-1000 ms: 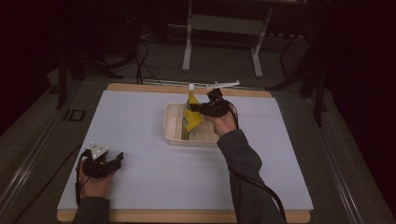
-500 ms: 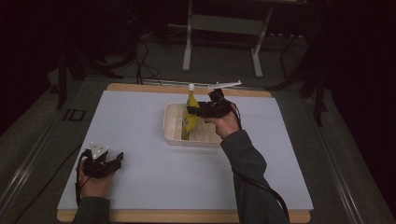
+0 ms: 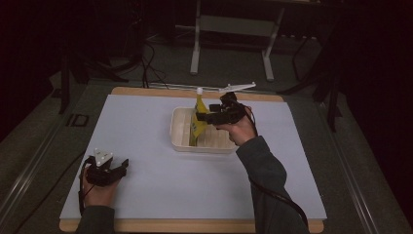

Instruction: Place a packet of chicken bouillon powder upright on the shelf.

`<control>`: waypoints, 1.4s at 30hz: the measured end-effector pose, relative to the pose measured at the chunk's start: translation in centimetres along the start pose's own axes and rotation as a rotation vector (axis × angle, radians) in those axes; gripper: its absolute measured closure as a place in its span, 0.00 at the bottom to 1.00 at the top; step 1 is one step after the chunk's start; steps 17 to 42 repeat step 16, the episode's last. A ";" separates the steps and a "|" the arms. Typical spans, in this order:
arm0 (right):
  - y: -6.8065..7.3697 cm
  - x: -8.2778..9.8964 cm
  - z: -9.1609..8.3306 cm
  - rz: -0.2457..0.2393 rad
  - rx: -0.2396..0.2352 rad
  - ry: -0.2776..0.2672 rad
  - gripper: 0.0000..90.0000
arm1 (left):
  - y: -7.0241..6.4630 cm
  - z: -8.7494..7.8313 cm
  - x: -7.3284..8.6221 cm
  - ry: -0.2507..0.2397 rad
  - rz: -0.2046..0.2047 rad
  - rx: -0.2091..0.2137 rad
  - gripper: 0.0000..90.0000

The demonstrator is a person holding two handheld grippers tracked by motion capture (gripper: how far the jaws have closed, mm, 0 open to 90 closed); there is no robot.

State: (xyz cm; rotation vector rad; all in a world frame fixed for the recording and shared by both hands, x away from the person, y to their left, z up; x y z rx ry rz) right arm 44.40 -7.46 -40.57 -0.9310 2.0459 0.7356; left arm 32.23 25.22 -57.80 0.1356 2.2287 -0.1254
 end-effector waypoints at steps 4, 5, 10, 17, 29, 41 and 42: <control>0.2 0.1 -0.8 -0.015 0.003 0.004 0.30 | 0.0 0.0 0.0 0.000 0.000 -0.001 0.42; 0.3 0.1 -1.0 -0.021 0.005 0.008 0.31 | 0.0 0.0 0.0 0.000 0.000 -0.001 0.42; 0.4 0.7 -1.8 -0.037 0.015 0.038 0.31 | 0.0 0.0 0.0 0.000 0.002 -0.002 0.42; 0.5 1.6 -3.0 -0.055 0.019 0.058 0.31 | 0.0 0.0 0.0 -0.001 0.001 -0.005 0.42; 0.5 1.6 -3.0 -0.055 0.019 0.058 0.31 | 0.0 0.0 0.0 -0.001 0.001 -0.005 0.42; 0.5 1.6 -3.0 -0.055 0.019 0.058 0.31 | 0.0 0.0 0.0 -0.001 0.001 -0.005 0.42; 0.5 1.6 -3.0 -0.055 0.019 0.058 0.31 | 0.0 0.0 0.0 -0.001 0.001 -0.005 0.42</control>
Point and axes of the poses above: each handheld gripper's, and its own axes: z roughly forward along the jaws, x roughly out of its underside, y roughly to its left, the point moved 6 cm from there along z, roughly forward along the jaws, and after that the axes turned 4 degrees about -z, right-handed, at the moved point
